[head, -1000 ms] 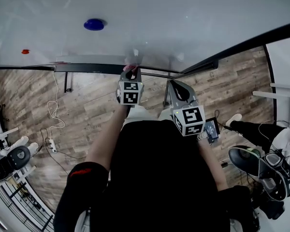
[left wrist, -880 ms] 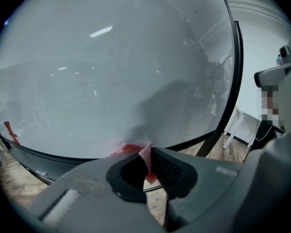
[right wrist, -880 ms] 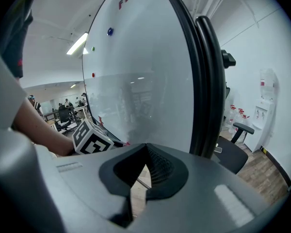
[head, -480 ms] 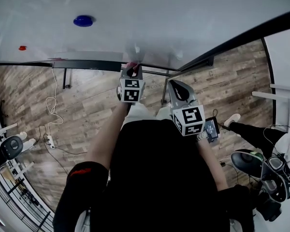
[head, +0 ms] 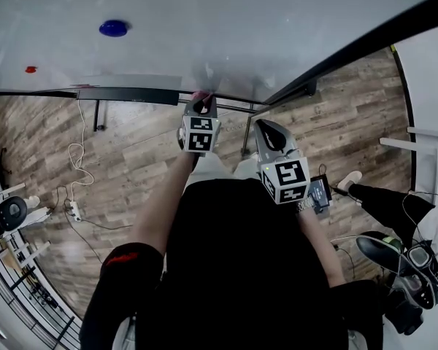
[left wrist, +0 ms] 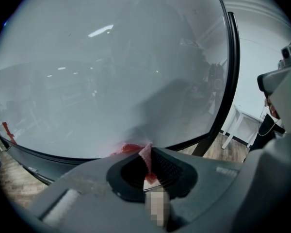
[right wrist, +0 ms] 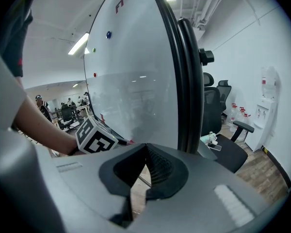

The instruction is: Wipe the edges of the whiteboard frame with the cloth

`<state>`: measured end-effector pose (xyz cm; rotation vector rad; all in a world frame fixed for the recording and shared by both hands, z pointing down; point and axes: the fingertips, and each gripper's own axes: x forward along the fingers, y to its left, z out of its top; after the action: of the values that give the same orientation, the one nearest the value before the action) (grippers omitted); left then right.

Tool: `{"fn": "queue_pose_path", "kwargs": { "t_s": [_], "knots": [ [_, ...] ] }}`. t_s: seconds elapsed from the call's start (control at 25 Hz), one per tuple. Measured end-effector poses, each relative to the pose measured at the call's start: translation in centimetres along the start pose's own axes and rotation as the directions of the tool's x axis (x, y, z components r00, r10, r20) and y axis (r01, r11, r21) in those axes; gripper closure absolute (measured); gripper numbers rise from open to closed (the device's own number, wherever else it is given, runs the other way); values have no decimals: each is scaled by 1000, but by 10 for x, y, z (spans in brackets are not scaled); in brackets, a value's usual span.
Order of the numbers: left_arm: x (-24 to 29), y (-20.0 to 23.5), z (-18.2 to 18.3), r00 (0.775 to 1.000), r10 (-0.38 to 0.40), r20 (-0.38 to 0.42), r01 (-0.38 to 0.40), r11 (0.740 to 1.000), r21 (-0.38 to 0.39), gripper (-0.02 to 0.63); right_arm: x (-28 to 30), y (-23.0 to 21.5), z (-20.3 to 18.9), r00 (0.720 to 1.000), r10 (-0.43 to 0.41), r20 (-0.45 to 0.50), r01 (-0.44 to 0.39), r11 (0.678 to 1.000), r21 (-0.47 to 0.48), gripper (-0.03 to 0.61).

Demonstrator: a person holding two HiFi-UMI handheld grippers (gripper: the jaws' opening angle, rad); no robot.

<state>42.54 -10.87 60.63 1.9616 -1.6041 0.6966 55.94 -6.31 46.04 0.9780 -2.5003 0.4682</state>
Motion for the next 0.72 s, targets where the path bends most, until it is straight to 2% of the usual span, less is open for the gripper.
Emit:
{"fn": "queue_pose_path", "kwargs": {
  "t_s": [0.48, 0.72],
  "knots": [
    [5, -24, 8, 1000, -10, 16, 10, 1000, 18, 597, -8, -13, -2, 1000, 14, -4, -14, 1000, -6, 577],
    [9, -39, 7, 1000, -19, -5, 19, 1000, 15, 597, -10, -13, -6, 999, 34, -12, -34, 999, -17, 577]
  ]
}}
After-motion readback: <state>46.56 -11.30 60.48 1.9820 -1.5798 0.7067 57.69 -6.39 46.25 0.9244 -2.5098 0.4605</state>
